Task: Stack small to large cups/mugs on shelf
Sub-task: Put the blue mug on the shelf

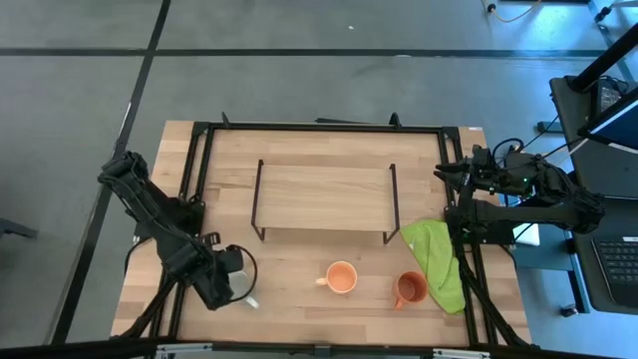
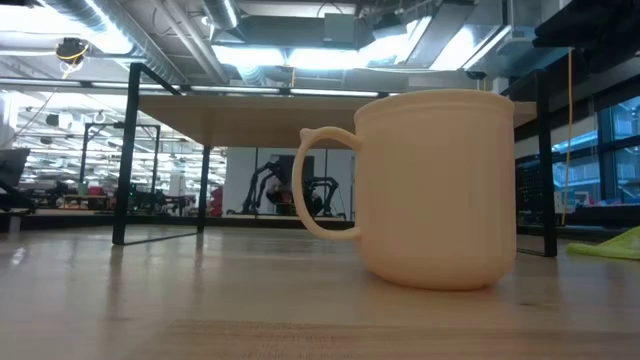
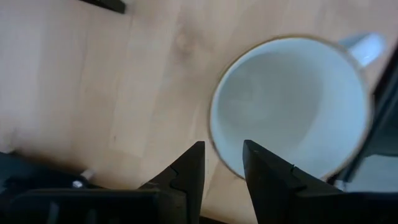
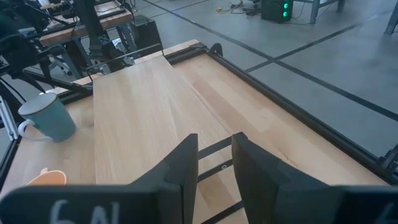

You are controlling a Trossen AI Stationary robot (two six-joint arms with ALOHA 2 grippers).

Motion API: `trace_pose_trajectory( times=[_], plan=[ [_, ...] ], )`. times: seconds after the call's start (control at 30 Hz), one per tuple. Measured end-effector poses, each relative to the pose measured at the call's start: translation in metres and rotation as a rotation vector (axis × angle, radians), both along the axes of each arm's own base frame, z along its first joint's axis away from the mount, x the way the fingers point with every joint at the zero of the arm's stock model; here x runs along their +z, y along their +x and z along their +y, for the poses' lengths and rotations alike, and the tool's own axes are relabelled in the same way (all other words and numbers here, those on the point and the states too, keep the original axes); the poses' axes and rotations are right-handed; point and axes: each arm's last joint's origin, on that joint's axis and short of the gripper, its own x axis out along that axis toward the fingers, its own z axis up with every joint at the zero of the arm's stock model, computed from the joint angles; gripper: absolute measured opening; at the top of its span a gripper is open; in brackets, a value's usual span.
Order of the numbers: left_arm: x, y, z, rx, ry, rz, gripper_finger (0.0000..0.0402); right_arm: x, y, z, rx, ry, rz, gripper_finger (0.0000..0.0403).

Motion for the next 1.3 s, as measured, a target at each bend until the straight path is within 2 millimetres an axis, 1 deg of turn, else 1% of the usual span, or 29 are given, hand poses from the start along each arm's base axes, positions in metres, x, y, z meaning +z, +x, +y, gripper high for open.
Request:
trace_pose_trajectory(
  times=[0.17, 0.4, 0.77, 0.87, 1.1, 1.3],
  plan=[
    [0.002, 0.001, -0.003, 0.013, -0.023, -0.043, 0.0103, 0.0, 0.0, 0.0, 0.0, 0.0, 0.0, 0.01],
    [-0.013, -0.001, -0.004, 0.013, 0.0, -0.024, 0.0102, 0.0, 0.0, 0.0, 0.002, -0.002, 0.003, 0.01],
    [-0.018, 0.003, 0.002, 0.007, 0.038, -0.038, 0.0102, -0.004, -0.001, 0.0, 0.0, 0.009, 0.04, 0.01],
    [-0.024, 0.002, 0.004, 0.008, 0.047, -0.027, 0.0102, -0.004, -0.001, 0.0, 0.0, 0.009, 0.042, 0.01],
    [-0.046, 0.001, 0.003, 0.004, 0.002, -0.018, 0.0102, -0.004, -0.001, 0.0, 0.0, 0.008, 0.046, 0.01],
    [-0.048, 0.002, 0.005, -0.003, 0.005, -0.015, 0.0095, -0.004, -0.001, 0.0, 0.001, 0.005, 0.047, 0.01]
  ],
)
